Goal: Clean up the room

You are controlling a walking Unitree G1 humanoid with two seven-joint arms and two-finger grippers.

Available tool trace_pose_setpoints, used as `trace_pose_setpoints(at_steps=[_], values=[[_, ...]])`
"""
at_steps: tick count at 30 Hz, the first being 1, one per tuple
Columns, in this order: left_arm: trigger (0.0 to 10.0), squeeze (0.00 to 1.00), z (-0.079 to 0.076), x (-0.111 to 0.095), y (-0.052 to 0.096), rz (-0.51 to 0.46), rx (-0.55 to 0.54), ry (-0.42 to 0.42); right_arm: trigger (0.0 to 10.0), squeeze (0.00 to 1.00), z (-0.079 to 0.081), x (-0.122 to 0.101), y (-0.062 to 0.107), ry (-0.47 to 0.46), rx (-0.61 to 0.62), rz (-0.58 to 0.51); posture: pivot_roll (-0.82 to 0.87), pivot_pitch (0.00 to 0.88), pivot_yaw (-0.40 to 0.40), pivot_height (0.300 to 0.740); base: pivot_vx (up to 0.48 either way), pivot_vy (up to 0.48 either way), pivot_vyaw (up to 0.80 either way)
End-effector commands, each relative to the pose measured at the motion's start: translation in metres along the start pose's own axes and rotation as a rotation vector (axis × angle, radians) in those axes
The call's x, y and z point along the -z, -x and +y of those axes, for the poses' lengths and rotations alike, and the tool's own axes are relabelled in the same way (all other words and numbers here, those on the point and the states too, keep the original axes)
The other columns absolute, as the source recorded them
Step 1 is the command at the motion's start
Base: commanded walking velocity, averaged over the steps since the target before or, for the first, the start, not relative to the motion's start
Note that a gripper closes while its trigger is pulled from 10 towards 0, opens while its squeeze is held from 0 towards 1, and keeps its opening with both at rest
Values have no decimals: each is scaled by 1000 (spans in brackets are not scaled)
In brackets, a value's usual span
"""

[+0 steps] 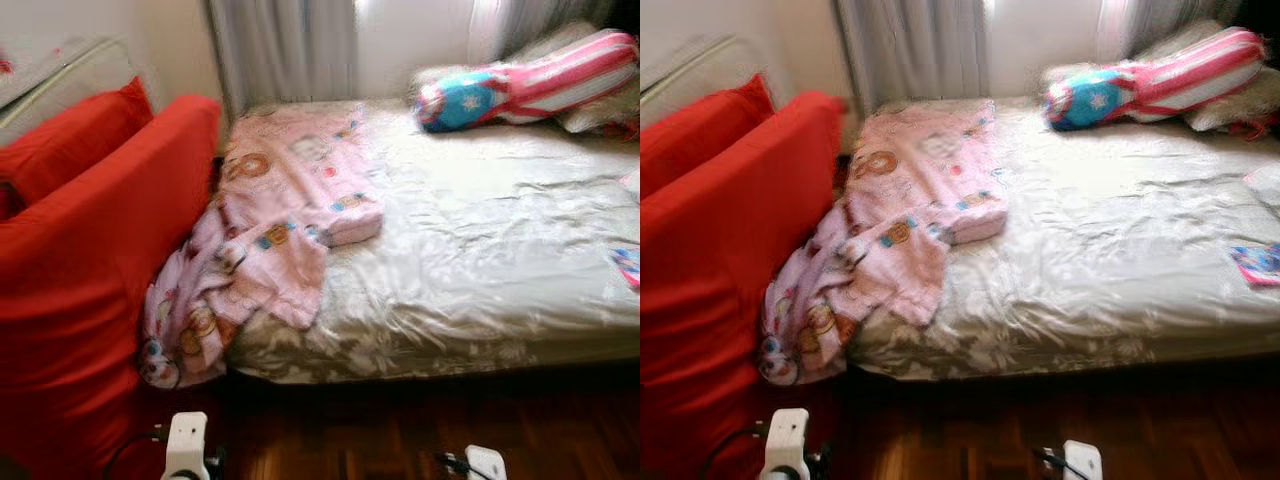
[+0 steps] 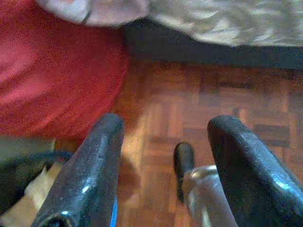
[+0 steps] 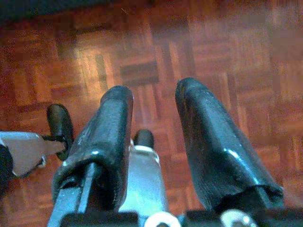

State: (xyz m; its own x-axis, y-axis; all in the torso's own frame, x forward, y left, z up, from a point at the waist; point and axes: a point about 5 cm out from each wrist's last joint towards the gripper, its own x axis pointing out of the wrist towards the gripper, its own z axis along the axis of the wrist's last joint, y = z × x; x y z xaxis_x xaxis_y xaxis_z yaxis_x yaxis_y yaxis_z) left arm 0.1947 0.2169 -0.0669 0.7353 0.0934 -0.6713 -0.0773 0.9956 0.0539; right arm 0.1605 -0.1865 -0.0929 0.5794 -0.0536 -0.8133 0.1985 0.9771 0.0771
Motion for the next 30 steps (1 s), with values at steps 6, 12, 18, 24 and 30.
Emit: trace_pose_setpoints(at_steps=[6,12,18,24,30], values=[[10000,0,3,5,2,21,-8,17,10000,0,2,5,1,-17,7,4,28,10,23,740,257,0,133],[10000,0,3,7,2,27,-6,15,10000,0,3,4,1,-9,1,2,27,7,24,740,272,0,0],[10000,0,4,7,3,29,-5,14,10000,0,4,4,1,-5,-1,0,26,0,27,740,276,0,0],[10000,0,4,8,3,33,-4,13,10000,0,5,2,0,42,-13,0,26,0,27,740,281,0,450],[10000,0,4,9,3,38,-2,13,10000,0,7,4,0,45,-23,3,27,0,26,740,279,0,800]])
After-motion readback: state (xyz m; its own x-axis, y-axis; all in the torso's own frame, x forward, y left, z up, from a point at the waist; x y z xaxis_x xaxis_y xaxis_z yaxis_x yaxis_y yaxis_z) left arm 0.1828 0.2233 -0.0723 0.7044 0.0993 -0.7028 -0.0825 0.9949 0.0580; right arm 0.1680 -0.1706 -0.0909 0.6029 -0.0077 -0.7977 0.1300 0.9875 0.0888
